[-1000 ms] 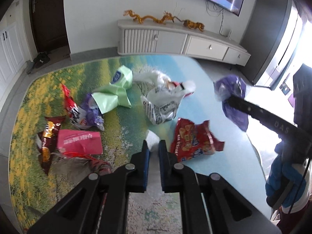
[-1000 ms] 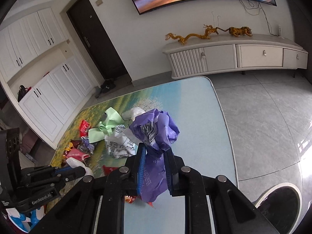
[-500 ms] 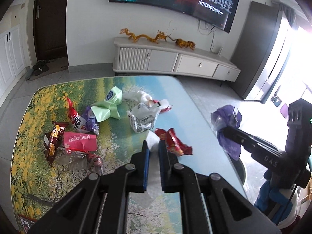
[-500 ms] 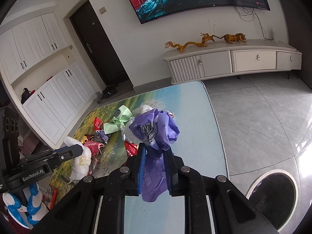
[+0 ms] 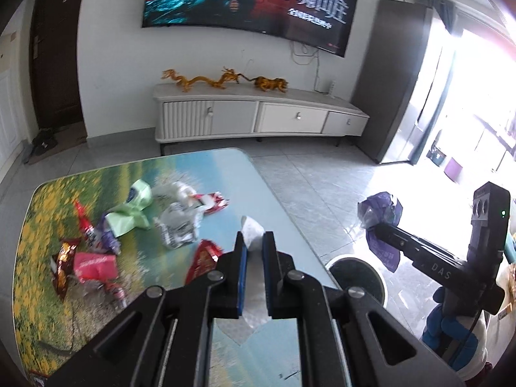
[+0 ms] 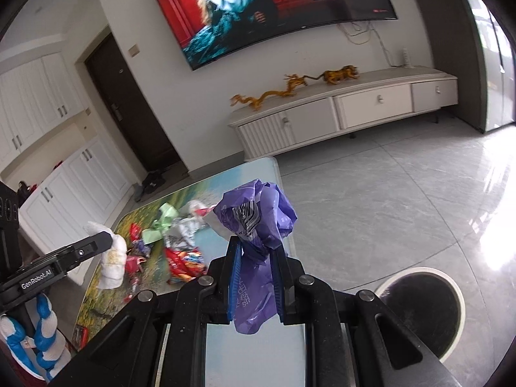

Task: Collect trash
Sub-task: 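Carry the purple bag and white tissue from the table over the trash bin, then open the right tool over the bin while the left tool releases the tissue, then move both open tools back over the cluttered table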

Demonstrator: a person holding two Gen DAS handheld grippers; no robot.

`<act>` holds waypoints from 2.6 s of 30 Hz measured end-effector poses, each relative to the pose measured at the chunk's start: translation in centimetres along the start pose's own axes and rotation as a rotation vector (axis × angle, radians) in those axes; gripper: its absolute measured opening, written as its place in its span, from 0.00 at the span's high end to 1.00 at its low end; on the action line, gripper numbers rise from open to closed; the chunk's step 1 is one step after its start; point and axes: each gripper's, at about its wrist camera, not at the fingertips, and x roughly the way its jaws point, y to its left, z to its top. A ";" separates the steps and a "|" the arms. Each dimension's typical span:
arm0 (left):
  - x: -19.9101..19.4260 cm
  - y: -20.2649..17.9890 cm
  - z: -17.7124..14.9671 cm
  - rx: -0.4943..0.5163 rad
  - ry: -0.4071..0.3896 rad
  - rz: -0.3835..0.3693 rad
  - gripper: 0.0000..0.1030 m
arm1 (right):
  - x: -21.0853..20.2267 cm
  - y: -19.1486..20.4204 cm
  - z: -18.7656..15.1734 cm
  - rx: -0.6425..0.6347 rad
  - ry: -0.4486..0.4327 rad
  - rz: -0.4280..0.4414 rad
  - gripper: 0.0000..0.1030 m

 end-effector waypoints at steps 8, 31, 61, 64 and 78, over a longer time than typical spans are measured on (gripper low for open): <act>3.0 -5.3 1.3 0.082 0.028 -0.062 0.92 | -2.0 -6.7 -0.7 0.107 -0.019 -0.117 0.83; 20.9 -20.9 -2.2 0.244 0.364 -0.259 0.91 | 1.3 -22.2 -7.1 0.377 0.164 -0.315 0.81; 12.8 -10.8 -0.7 0.119 0.162 -0.116 0.66 | -0.9 -18.8 -4.3 0.344 0.081 -0.334 0.57; 10.4 -8.1 -0.7 0.084 0.112 -0.070 0.66 | -1.1 -16.7 -3.3 0.315 0.066 -0.322 0.57; 1.7 3.2 -1.9 -0.083 -0.035 0.104 0.54 | 1.4 -4.5 -0.1 0.106 0.077 -0.229 0.54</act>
